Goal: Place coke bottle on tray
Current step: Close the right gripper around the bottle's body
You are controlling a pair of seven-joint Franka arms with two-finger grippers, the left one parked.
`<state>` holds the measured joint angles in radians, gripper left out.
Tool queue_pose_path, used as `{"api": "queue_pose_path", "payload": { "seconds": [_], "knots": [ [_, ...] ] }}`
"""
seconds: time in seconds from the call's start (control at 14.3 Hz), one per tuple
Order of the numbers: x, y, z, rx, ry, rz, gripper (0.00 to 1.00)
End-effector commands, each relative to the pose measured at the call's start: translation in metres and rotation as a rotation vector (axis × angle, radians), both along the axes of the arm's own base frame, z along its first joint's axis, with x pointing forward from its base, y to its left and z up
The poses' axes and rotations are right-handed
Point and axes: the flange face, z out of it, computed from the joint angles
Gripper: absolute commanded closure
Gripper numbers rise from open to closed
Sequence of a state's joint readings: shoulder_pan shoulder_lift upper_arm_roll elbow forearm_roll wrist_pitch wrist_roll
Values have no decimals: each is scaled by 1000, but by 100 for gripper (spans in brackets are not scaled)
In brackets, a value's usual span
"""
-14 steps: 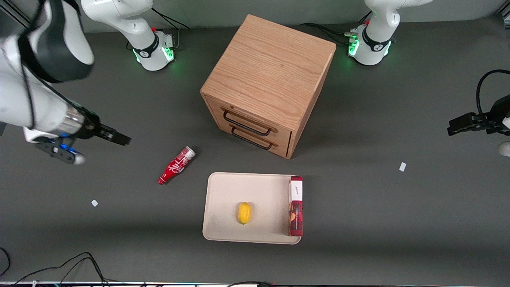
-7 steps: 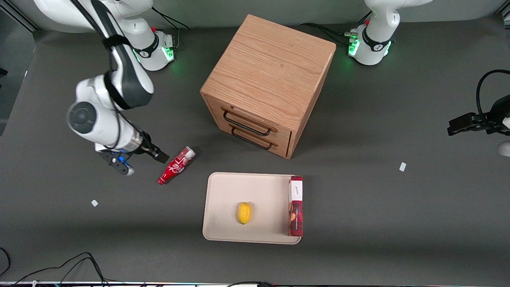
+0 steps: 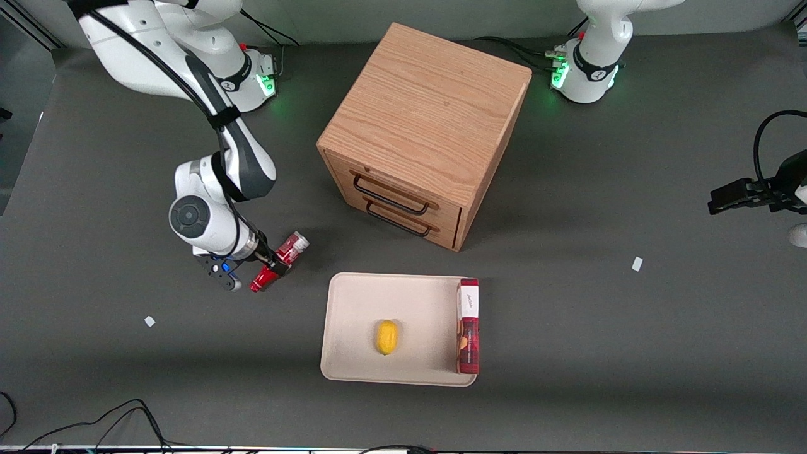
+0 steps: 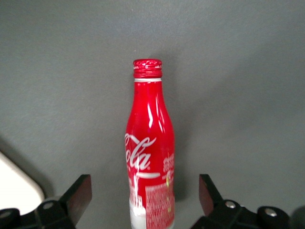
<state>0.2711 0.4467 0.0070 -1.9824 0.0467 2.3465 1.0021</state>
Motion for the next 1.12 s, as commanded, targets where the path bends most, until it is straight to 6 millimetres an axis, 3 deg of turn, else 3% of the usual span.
{"api": "queue_pose_path", "payload": {
  "seconds": [0.0, 0.49, 0.56, 0.84, 1.05],
  "knots": [
    [1, 0, -20, -15, -16, -18, 0],
    [-10, -2, -57, -13, -26, -17, 0],
    [-11, -1, -59, -13, -23, -16, 5],
    [-11, 0, -57, -11, -24, -8, 57],
    [-9, 1, -52, -8, -30, -4, 84]
  ]
}}
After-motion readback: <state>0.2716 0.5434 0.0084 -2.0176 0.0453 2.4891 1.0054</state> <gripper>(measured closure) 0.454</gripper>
